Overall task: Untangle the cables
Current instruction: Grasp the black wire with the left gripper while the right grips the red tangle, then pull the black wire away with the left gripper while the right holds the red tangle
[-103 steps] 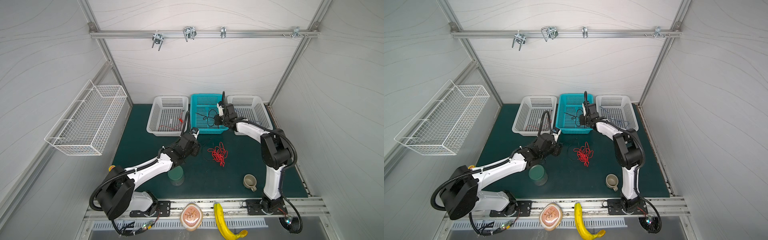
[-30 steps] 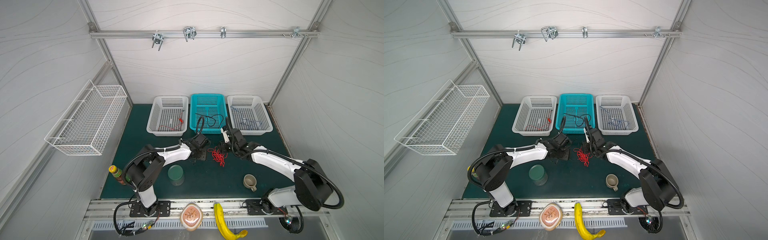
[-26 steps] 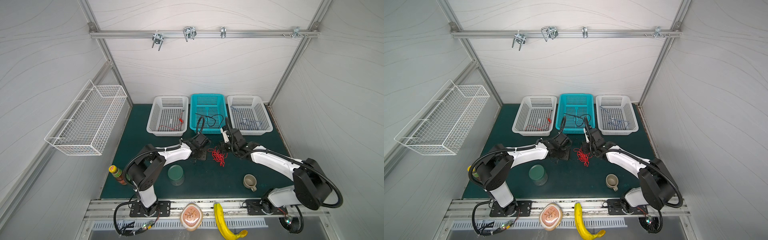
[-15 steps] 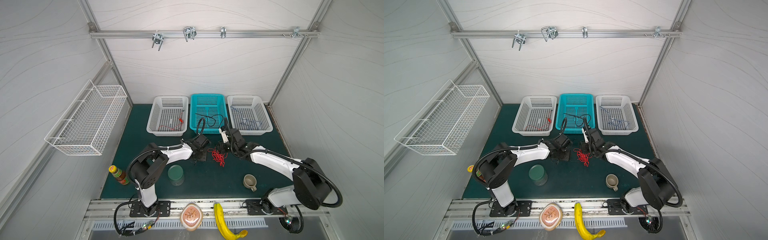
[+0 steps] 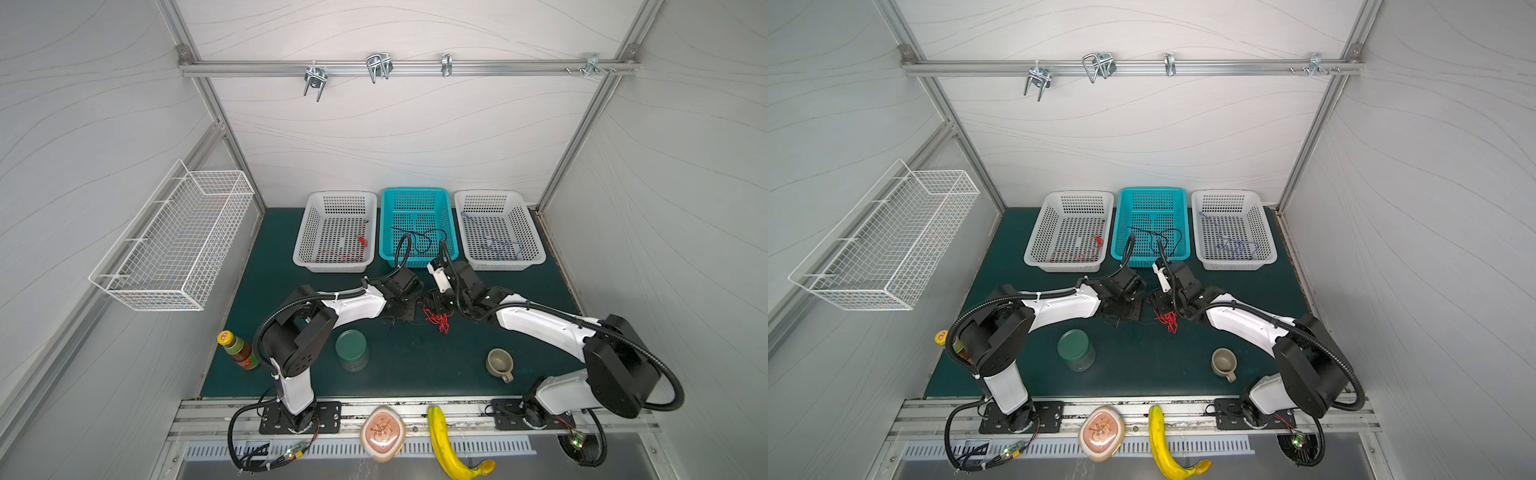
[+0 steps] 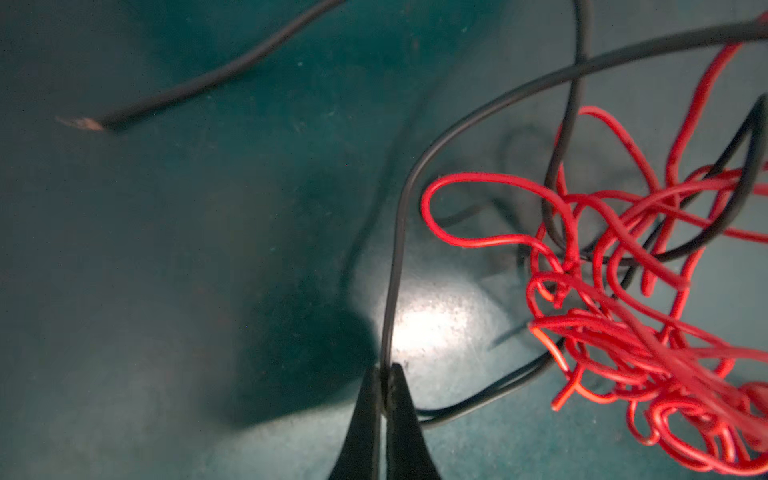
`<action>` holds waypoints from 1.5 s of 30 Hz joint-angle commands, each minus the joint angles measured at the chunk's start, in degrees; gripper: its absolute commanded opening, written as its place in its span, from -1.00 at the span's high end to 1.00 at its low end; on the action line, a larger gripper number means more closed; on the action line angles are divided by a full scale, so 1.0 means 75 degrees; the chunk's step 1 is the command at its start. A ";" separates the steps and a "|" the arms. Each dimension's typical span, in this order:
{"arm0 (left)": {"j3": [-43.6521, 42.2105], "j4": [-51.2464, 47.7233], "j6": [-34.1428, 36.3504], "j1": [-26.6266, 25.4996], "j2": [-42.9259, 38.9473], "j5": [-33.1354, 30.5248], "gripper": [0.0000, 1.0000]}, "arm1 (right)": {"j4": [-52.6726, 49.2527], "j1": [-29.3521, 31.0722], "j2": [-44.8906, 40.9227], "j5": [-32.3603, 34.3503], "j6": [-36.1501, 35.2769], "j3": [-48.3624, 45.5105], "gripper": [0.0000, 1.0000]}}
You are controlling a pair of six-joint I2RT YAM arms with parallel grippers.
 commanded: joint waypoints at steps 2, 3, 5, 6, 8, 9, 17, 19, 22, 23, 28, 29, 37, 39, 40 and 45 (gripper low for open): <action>0.0240 0.0086 0.0096 -0.0042 -0.0232 -0.0270 1.00 | -0.0532 0.0224 0.0147 0.0292 -0.0236 0.0134 -0.08; 0.0242 0.0076 0.0134 -0.0038 -0.0265 -0.0308 1.00 | -0.0636 0.0268 0.0181 0.0387 -0.0274 0.0151 -0.08; 0.0242 0.0059 0.0202 -0.0037 -0.0323 -0.0402 1.00 | -0.0847 0.0320 0.0272 0.0625 -0.0301 0.0221 -0.08; 0.0243 0.0058 0.0230 -0.0042 -0.0345 -0.0447 1.00 | -0.0932 0.0342 0.0318 0.0717 -0.0308 0.0242 -0.08; 0.0277 0.0036 0.0293 -0.0041 -0.0395 -0.0521 1.00 | -0.1093 0.0420 0.0427 0.0940 -0.0324 0.0319 -0.08; 0.0288 0.0013 0.0333 -0.0039 -0.0429 -0.0553 1.00 | -0.1181 0.0460 0.0488 0.1085 -0.0331 0.0375 -0.08; 0.0279 -0.0241 0.0664 -0.0035 -0.0944 -0.0967 1.00 | -0.1295 0.0568 0.0976 0.1526 -0.0225 0.0633 0.29; 0.0256 -0.0374 0.0754 -0.0040 -0.1119 -0.1216 1.00 | -0.1272 0.0568 0.1034 0.1591 -0.0164 0.0672 0.39; 0.0286 -0.0652 0.0829 -0.0039 -0.1345 -0.1731 1.00 | -0.1260 0.0568 0.1080 0.1652 -0.0136 0.0726 0.59; 0.0321 -0.0745 0.0869 -0.0040 -0.1414 -0.1892 1.00 | -0.1248 0.0568 0.1088 0.1685 -0.0121 0.0736 0.70; 0.0465 -0.1044 0.1000 -0.0046 -0.1702 -0.2404 1.00 | -0.1302 0.0568 0.1031 0.2002 -0.0015 0.0720 1.00; 0.0474 -0.1075 0.1044 -0.0044 -0.1780 -0.2460 1.00 | -0.1318 0.0569 0.0988 0.2107 0.0010 0.0697 1.00; 0.0629 -0.1311 0.1557 -0.0039 -0.2446 -0.3176 1.00 | -0.1506 0.0545 0.0476 0.3209 0.0155 0.0461 1.00; 0.0687 -0.1513 0.1669 -0.0038 -0.2610 -0.3529 1.00 | -0.1529 0.0490 0.0301 0.3428 0.0191 0.0385 1.00; 0.0710 -0.1628 0.1693 -0.0039 -0.2680 -0.3688 1.00 | -0.1537 0.0452 0.0231 0.3463 0.0202 0.0349 1.00; 0.0678 -0.2029 0.1857 -0.0035 -0.3154 -0.4300 1.00 | -0.1661 0.0117 -0.0074 0.3535 0.0249 0.0188 1.00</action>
